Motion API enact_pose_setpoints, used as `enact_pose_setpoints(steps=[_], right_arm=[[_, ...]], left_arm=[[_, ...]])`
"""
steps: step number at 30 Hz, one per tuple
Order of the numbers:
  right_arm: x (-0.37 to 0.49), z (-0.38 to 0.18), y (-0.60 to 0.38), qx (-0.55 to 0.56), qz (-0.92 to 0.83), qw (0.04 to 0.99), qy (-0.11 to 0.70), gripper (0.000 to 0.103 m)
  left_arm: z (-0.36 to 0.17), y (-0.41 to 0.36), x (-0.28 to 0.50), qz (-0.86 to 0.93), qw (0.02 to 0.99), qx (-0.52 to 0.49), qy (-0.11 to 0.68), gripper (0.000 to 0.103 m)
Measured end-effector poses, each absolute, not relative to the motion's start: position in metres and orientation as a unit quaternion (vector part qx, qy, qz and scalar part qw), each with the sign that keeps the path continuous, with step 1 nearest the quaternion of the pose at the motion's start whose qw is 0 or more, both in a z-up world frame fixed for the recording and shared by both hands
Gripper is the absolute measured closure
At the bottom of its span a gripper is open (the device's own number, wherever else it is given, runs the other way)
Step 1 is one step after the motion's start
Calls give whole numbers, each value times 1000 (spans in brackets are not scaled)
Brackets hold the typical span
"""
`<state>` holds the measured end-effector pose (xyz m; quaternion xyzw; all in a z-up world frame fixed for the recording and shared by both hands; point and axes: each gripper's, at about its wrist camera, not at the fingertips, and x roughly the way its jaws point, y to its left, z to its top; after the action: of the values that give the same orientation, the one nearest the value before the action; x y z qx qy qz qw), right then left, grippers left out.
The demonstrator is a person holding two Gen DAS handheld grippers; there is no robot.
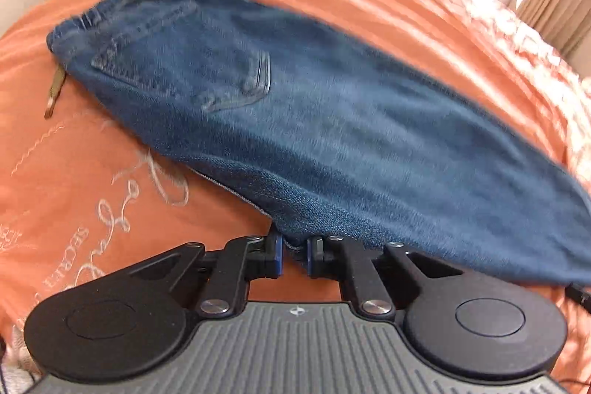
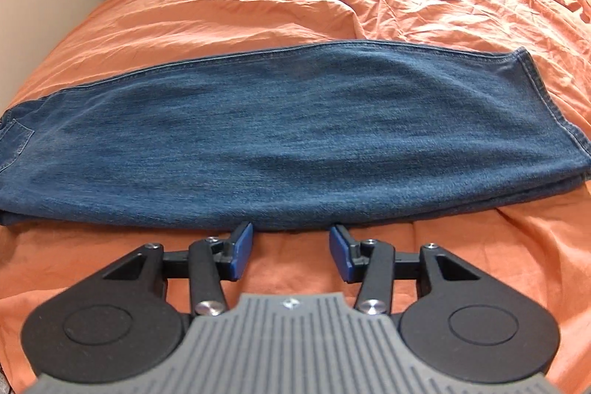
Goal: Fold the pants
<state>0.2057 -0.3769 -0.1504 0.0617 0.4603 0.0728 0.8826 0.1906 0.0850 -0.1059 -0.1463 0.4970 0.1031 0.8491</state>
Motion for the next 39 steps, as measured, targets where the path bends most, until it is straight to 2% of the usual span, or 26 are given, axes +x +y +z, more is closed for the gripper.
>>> enact_pose_setpoints(steps=[7, 8, 9, 16, 21, 25, 27, 30, 35, 39], right_arm=[[204, -155, -398, 76, 53, 882, 463, 60], [203, -155, -400, 80, 51, 882, 462, 60], [202, -154, -404, 86, 49, 881, 462, 60], [192, -141, -448, 171, 32, 882, 438, 60], [174, -130, -503, 286, 11, 875, 390, 60], [160, -134, -549, 377, -13, 855, 356, 59], [155, -140, -570, 418, -25, 841, 343, 58], [152, -156, -601, 474, -43, 815, 331, 54], [162, -186, -638, 532, -66, 776, 331, 54], [185, -201, -654, 561, -53, 762, 320, 55]], left_arm=[[-132, 93, 182, 104, 813, -170, 547, 94], [-134, 94, 180, 104, 808, -171, 555, 95], [-134, 95, 178, 113, 800, -165, 565, 103], [-96, 87, 158, 81, 827, -125, 542, 103], [-59, 51, 172, 29, 869, -70, 489, 89], [-50, 10, 193, -41, 884, -48, 463, 88], [-49, -13, 200, -69, 889, -34, 451, 80], [-51, -49, 216, -99, 892, -14, 440, 80], [-56, -97, 245, -128, 899, -6, 419, 80], [-67, -128, 275, -150, 885, 1, 440, 80]])
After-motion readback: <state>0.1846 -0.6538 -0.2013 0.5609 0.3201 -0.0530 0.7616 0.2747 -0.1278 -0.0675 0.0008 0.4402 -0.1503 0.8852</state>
